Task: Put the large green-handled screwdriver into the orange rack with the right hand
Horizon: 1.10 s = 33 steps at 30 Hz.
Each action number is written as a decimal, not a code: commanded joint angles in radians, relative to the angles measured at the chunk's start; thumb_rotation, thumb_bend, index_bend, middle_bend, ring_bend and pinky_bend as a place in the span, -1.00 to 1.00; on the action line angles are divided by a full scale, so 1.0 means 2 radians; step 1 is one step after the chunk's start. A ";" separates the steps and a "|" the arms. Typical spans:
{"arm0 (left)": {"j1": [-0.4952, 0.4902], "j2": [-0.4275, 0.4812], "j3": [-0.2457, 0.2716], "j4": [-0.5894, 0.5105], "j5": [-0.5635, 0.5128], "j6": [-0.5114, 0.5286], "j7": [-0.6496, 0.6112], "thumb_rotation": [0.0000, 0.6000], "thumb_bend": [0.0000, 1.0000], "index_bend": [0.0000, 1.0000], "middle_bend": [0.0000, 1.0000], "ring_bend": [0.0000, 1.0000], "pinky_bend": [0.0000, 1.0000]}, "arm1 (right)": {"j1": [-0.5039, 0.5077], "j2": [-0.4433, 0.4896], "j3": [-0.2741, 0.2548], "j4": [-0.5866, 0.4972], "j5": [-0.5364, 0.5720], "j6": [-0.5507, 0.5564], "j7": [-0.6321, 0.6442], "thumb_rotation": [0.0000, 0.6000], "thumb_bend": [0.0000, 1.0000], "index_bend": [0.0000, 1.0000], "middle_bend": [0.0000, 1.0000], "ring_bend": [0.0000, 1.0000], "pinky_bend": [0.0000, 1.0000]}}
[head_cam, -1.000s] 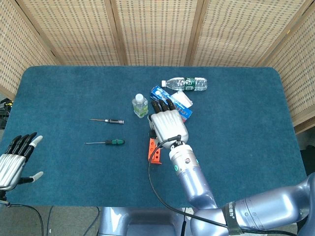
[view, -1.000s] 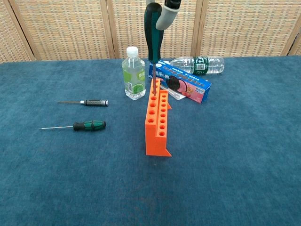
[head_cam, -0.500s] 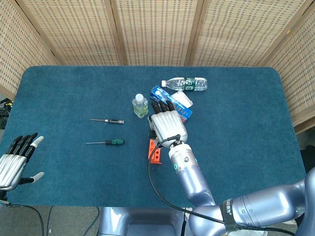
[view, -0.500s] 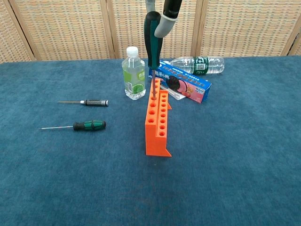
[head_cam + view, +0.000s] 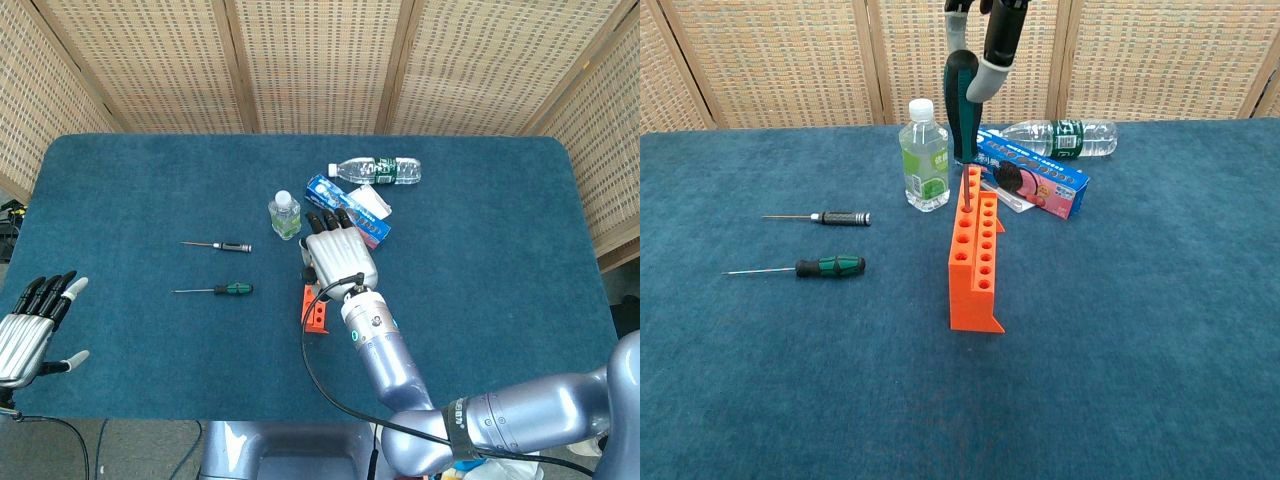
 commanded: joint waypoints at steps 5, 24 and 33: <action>-0.001 -0.001 0.001 0.000 0.000 -0.002 0.002 1.00 -1.00 -1.00 -1.00 -1.00 -1.00 | -0.009 -0.015 -0.012 0.018 -0.033 -0.014 0.018 1.00 -0.48 0.30 -0.86 -1.00 -1.00; -0.003 -0.003 0.002 0.001 0.000 -0.006 0.005 1.00 -1.00 -1.00 -1.00 -1.00 -1.00 | -0.017 -0.051 -0.031 0.071 -0.063 -0.055 0.036 1.00 -0.49 0.30 -0.86 -1.00 -1.00; -0.006 -0.005 0.003 0.002 0.001 -0.012 0.007 1.00 -1.00 -1.00 -1.00 -1.00 -1.00 | -0.018 -0.068 -0.037 0.099 -0.067 -0.075 0.039 1.00 -0.49 0.19 -0.85 -1.00 -1.00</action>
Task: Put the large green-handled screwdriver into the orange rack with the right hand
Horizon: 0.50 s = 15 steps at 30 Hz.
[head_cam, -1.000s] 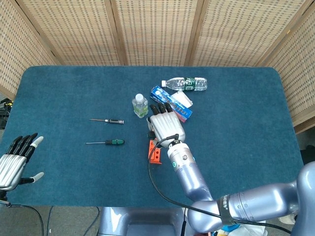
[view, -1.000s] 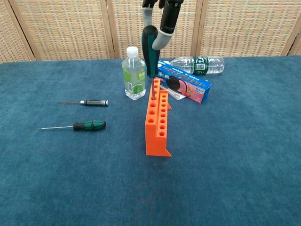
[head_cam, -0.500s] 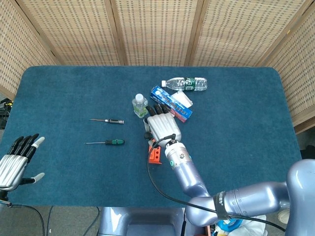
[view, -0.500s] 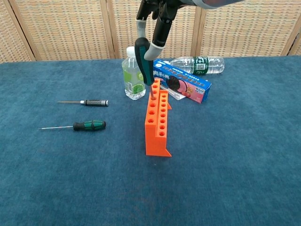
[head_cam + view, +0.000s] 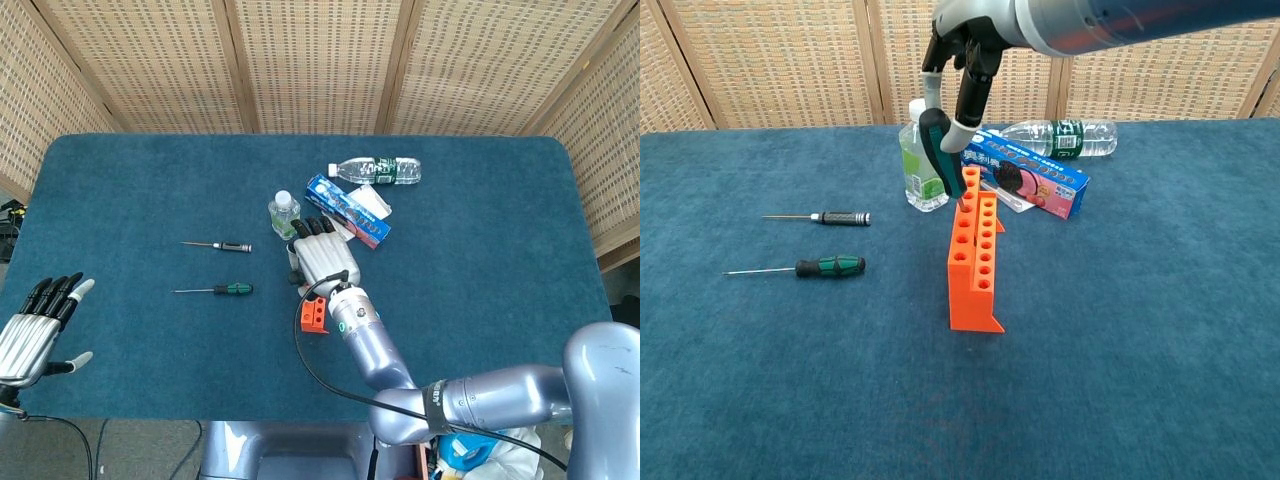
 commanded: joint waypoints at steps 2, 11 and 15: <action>-0.001 -0.001 0.001 0.000 0.001 -0.001 0.001 1.00 -1.00 -1.00 -1.00 -1.00 -1.00 | -0.001 -0.002 -0.001 0.003 -0.002 -0.003 0.001 1.00 -0.49 0.15 -0.87 -1.00 -1.00; -0.002 -0.001 0.001 -0.002 0.001 -0.003 0.004 1.00 -1.00 -1.00 -1.00 -1.00 -1.00 | -0.006 -0.002 -0.003 0.006 -0.007 -0.011 0.007 1.00 -0.49 -0.09 -1.00 -1.00 -1.00; -0.002 -0.001 0.001 -0.002 0.000 -0.003 0.004 1.00 -1.00 -1.00 -1.00 -1.00 -1.00 | -0.008 -0.002 -0.003 0.006 -0.011 -0.014 0.009 1.00 -0.49 -0.21 -1.00 -1.00 -1.00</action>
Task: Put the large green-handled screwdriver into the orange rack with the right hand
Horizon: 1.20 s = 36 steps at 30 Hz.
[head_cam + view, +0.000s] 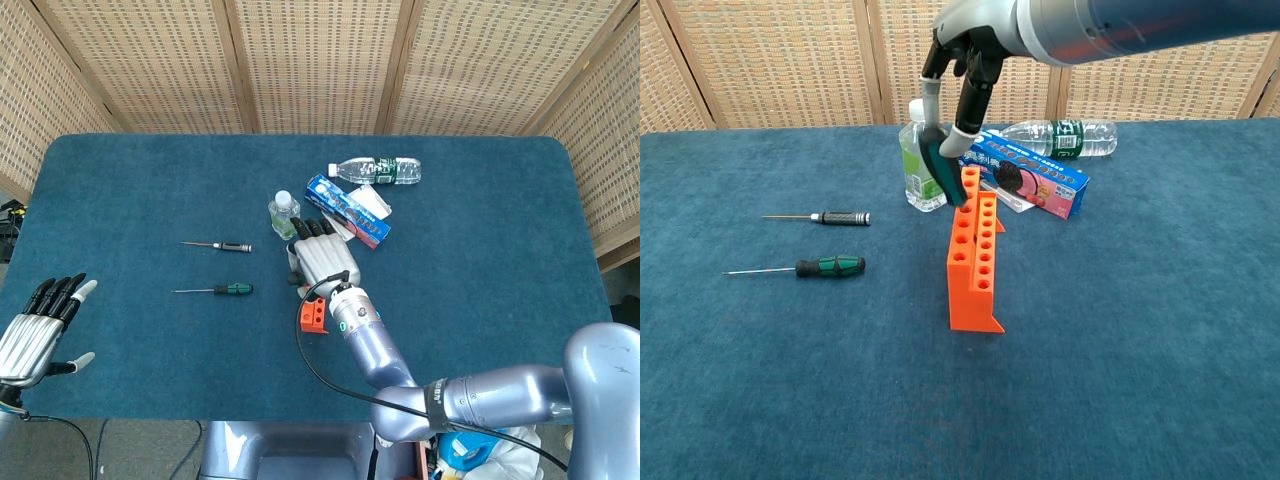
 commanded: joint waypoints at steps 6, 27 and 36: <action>0.001 0.000 0.000 0.000 0.000 0.002 -0.001 1.00 -1.00 -1.00 -1.00 -1.00 -1.00 | -0.003 -0.001 0.000 0.001 -0.013 0.003 0.006 1.00 -0.50 -0.31 -1.00 -1.00 -1.00; -0.001 -0.001 0.002 0.000 0.004 0.001 -0.001 1.00 -1.00 -1.00 -1.00 -1.00 -1.00 | -0.015 0.011 -0.001 -0.046 -0.021 0.039 0.006 1.00 -0.50 -0.52 -1.00 -1.00 -1.00; 0.000 -0.001 0.002 0.002 0.003 0.003 -0.005 1.00 -1.00 -1.00 -1.00 -1.00 -1.00 | -0.032 0.013 -0.013 -0.070 -0.044 0.058 0.015 1.00 -0.52 -0.63 -1.00 -1.00 -1.00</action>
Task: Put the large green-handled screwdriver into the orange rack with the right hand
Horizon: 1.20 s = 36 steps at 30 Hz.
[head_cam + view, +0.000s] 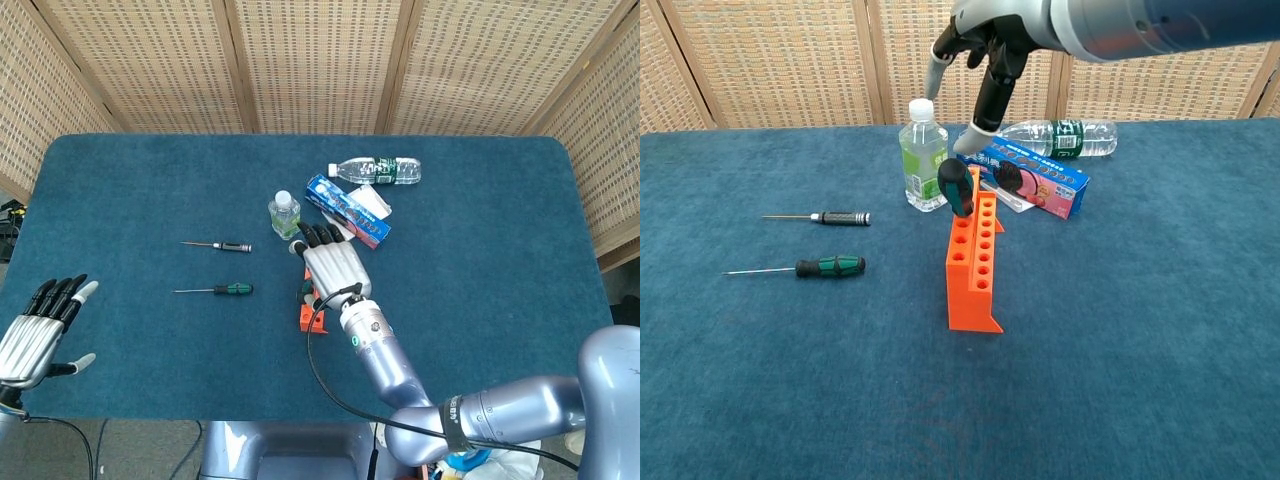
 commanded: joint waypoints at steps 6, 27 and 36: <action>-0.001 0.000 0.000 -0.001 0.000 -0.001 0.002 1.00 -1.00 -1.00 -1.00 -1.00 -1.00 | -0.015 -0.002 -0.009 -0.015 -0.017 0.007 0.012 1.00 -0.53 -0.69 -1.00 -1.00 -1.00; 0.000 -0.008 -0.001 0.004 0.003 0.006 -0.004 1.00 -1.00 -1.00 -1.00 -1.00 -1.00 | -0.048 -0.070 -0.025 0.046 -0.102 -0.018 0.070 1.00 -0.61 -0.77 -1.00 -1.00 -1.00; 0.001 -0.005 -0.001 0.006 0.003 0.008 -0.013 1.00 -1.00 -1.00 -1.00 -1.00 -1.00 | -0.046 -0.089 -0.013 0.064 -0.101 -0.022 0.065 1.00 -0.61 -0.77 -1.00 -1.00 -1.00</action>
